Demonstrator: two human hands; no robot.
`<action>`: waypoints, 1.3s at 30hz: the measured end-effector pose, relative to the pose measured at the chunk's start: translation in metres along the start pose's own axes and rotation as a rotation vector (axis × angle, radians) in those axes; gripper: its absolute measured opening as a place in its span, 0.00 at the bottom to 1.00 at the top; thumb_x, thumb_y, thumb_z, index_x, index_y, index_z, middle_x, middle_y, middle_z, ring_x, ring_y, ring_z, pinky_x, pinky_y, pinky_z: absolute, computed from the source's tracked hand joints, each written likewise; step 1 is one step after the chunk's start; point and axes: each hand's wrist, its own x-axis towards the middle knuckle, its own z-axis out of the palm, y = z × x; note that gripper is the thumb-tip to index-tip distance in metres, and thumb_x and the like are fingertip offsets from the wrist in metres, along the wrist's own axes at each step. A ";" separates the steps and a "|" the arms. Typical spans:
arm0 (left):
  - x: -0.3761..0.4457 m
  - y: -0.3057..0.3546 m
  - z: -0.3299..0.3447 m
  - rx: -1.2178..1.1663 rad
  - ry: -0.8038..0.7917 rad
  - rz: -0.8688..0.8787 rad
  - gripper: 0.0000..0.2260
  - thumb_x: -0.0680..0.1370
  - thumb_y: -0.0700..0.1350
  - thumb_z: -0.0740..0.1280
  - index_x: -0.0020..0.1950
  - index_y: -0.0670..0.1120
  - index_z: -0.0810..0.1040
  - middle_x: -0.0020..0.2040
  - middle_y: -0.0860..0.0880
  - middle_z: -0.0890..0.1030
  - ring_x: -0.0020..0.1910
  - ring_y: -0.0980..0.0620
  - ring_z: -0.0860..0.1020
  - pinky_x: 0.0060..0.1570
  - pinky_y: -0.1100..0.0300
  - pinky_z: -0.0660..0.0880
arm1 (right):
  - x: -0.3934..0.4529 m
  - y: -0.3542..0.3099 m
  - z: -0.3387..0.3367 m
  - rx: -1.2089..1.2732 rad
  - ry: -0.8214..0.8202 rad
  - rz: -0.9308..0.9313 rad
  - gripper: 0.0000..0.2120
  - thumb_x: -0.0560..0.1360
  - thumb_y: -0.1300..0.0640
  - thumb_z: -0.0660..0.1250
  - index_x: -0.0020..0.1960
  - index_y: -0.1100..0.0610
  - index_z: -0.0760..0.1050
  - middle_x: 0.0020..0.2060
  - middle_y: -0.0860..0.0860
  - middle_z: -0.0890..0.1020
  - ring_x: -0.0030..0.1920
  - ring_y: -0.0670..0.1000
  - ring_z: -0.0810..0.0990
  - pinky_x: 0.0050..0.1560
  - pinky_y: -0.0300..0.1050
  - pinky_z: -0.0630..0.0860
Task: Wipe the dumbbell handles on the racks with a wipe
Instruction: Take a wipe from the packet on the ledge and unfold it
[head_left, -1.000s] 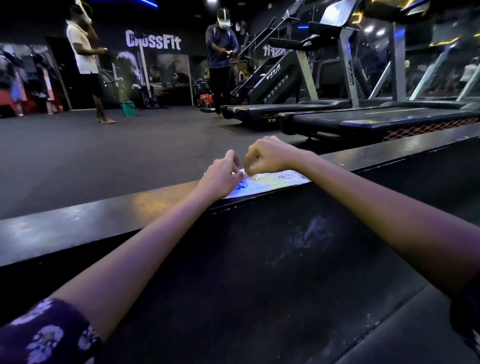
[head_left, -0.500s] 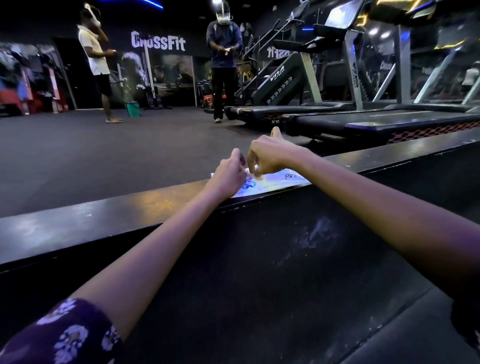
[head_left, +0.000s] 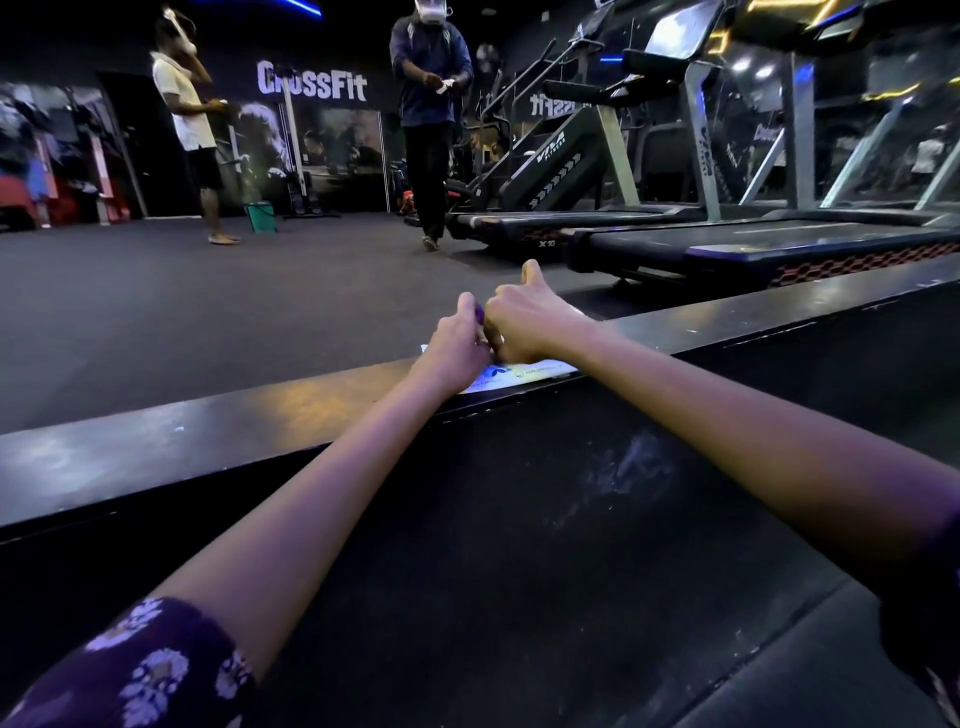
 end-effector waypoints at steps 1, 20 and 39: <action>0.000 0.000 0.001 0.002 -0.001 0.000 0.11 0.76 0.32 0.61 0.50 0.43 0.61 0.49 0.38 0.77 0.48 0.40 0.74 0.47 0.51 0.71 | 0.001 -0.001 -0.001 0.011 0.003 0.014 0.16 0.74 0.57 0.61 0.30 0.52 0.59 0.28 0.46 0.66 0.41 0.52 0.70 0.62 0.55 0.57; 0.001 -0.003 0.004 0.105 -0.019 0.059 0.09 0.78 0.45 0.66 0.54 0.40 0.76 0.54 0.42 0.81 0.55 0.44 0.77 0.53 0.56 0.71 | -0.014 0.035 -0.001 0.465 0.032 0.178 0.13 0.68 0.50 0.71 0.53 0.48 0.78 0.53 0.49 0.74 0.58 0.49 0.67 0.51 0.47 0.54; 0.002 -0.003 0.004 0.040 0.105 0.182 0.07 0.77 0.38 0.67 0.51 0.36 0.75 0.44 0.41 0.79 0.44 0.44 0.74 0.49 0.54 0.69 | -0.010 0.043 -0.008 0.739 0.124 0.262 0.02 0.66 0.58 0.73 0.37 0.53 0.82 0.38 0.44 0.75 0.49 0.49 0.74 0.57 0.52 0.70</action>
